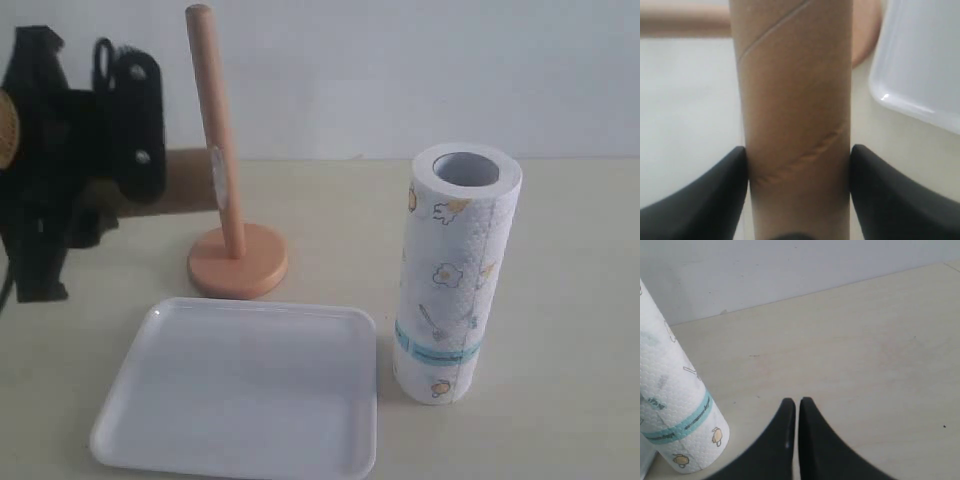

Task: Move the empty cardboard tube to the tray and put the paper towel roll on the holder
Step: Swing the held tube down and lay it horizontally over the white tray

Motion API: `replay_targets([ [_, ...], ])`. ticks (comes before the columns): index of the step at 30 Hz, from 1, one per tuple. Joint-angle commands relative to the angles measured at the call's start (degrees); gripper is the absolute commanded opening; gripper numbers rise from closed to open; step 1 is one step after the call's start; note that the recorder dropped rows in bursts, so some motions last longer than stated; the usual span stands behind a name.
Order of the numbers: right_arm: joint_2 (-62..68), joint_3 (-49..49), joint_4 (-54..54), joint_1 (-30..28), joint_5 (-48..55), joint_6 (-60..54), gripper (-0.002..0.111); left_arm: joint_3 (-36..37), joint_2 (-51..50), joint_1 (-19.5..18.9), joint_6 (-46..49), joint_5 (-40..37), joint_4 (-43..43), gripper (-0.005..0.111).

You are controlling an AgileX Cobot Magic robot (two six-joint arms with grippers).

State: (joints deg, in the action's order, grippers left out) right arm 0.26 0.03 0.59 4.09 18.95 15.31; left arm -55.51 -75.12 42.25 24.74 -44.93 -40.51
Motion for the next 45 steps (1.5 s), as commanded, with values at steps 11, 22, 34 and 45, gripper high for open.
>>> replay_targets([
  [11, -0.3, 0.0, 0.0, -0.1, -0.3, -0.1, 0.002, 0.0, -13.1, 9.7, -2.5, 9.3, 1.1, 0.004],
  [22, -0.3, 0.0, 0.0, -0.1, -0.3, -0.1, 0.002, 0.0, -21.9, 9.6, -5.2, 15.7, 2.2, 0.004],
  [34, -0.3, 0.0, 0.0, -0.1, -0.3, -0.1, 0.002, 2.1, -23.0, 9.6, -8.1, 21.4, -2.3, 0.004],
  [45, -0.3, 0.0, 0.0, -0.1, -0.3, -0.1, 0.002, 5.8, -23.3, 9.5, -13.8, 27.9, -4.4, 0.004],
])
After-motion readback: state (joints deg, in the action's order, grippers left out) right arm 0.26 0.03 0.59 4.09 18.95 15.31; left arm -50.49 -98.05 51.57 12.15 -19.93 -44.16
